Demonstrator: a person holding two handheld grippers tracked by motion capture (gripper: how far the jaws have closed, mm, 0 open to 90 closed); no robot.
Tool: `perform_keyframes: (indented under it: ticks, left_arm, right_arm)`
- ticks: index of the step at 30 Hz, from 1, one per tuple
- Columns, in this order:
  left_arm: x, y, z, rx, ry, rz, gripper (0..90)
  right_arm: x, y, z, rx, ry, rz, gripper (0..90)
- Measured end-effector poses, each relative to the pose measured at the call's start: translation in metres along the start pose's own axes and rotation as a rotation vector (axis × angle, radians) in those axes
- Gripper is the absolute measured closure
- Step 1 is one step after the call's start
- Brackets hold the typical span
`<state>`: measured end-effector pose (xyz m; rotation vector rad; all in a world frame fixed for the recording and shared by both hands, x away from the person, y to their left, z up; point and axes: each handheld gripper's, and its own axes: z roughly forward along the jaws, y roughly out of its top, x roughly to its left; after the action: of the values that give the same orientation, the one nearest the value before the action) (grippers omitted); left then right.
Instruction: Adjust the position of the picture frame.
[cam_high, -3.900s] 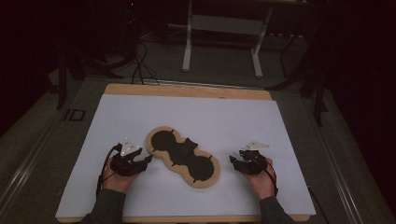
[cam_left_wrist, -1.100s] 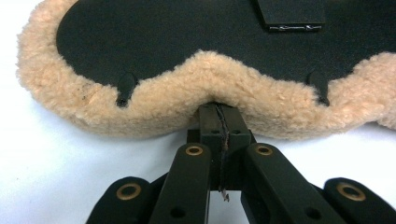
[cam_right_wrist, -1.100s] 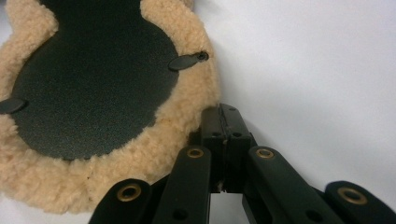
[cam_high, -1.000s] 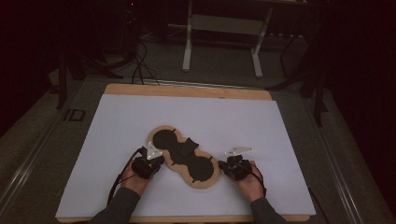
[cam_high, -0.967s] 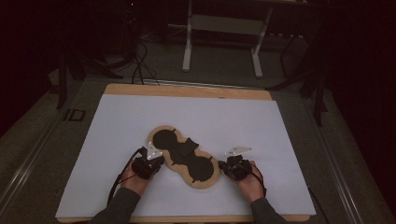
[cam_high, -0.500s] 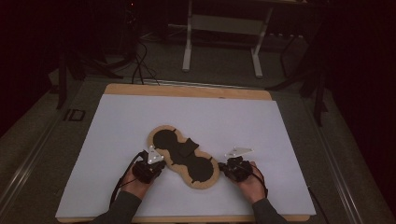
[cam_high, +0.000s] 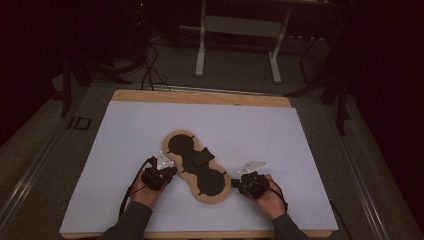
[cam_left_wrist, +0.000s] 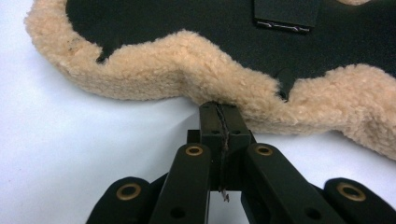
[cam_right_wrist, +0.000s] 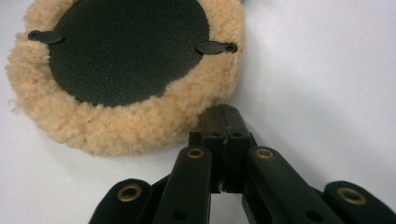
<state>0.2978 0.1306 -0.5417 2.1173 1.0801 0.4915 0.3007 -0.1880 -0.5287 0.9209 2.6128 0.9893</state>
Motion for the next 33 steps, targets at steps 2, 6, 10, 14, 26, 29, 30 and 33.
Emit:
perform_keyframes:
  ticks: [2, 6, 10, 14, 26, 29, 30, 33]
  left_arm:
    - [-0.001, 0.000, -0.001, 0.006, -0.007, 0.000, 90.0]
    - [-0.004, 0.000, -0.004, 0.026, -0.036, 0.008, 90.0]
    - [-0.009, -0.001, -0.007, 0.033, -0.060, 0.022, 90.0]
    - [-0.014, 0.000, -0.010, 0.035, -0.099, 0.033, 90.0]
    - [-0.036, 0.005, -0.007, 0.028, -0.166, 0.122, 89.9]
    - [-0.037, 0.005, -0.007, 0.028, -0.165, 0.121, 89.9]
    - [-0.036, 0.005, -0.007, 0.028, -0.165, 0.120, 89.9]
    - [-0.037, 0.005, -0.007, 0.027, -0.166, 0.116, 89.9]
  right_arm:
    - [0.000, 0.000, 0.001, -0.003, -0.007, 0.013, 90.0]
    - [-0.001, 0.002, 0.003, -0.008, -0.023, 0.027, 90.0]
    - [-0.003, 0.004, 0.006, -0.021, -0.040, 0.042, 90.0]
    - [-0.004, 0.006, 0.008, -0.027, -0.058, 0.050, 90.0]
    - [-0.006, 0.010, 0.015, -0.050, -0.068, 0.075, 90.0]
    - [-0.006, 0.010, 0.015, -0.049, -0.068, 0.069, 90.0]
    - [-0.005, 0.010, 0.015, -0.049, -0.068, 0.068, 90.0]
    - [-0.005, 0.009, 0.014, -0.047, -0.069, 0.066, 90.0]
